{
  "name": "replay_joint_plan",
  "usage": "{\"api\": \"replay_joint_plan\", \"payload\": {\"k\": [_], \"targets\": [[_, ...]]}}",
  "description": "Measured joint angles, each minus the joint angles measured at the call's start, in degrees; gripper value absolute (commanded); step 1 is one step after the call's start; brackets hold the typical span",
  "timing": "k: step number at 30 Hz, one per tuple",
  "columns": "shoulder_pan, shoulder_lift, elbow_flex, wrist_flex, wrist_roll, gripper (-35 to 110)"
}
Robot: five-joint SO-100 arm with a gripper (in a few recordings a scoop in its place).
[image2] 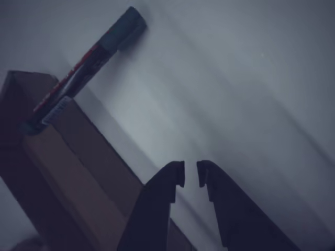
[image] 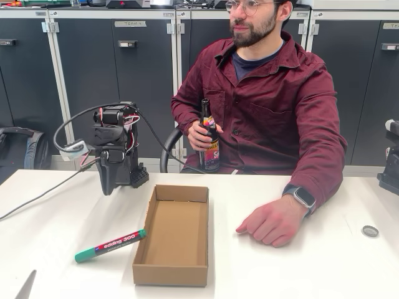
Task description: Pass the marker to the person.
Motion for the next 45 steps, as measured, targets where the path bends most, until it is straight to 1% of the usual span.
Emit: {"api": "replay_joint_plan", "payload": {"k": [2, 5, 10, 13, 19, 26, 30, 38, 45], "targets": [[0.00, -8.00, -6.77, -0.53, 5.45, 15], [0.18, -19.25, -14.06, -0.97, 11.78, 16], [0.97, -36.04, -19.42, -4.57, 18.63, 18], [1.05, -41.92, -21.01, -4.75, 22.59, 19], [2.29, -47.37, -26.02, -4.75, 27.16, 21], [2.99, -53.70, -33.49, -2.20, 31.11, 28], [2.90, -56.95, -36.83, -2.29, 31.46, 30], [-0.53, -58.27, -39.90, -6.15, 34.45, 31], [-3.78, -59.77, -42.63, -7.91, 34.54, 32]]}}
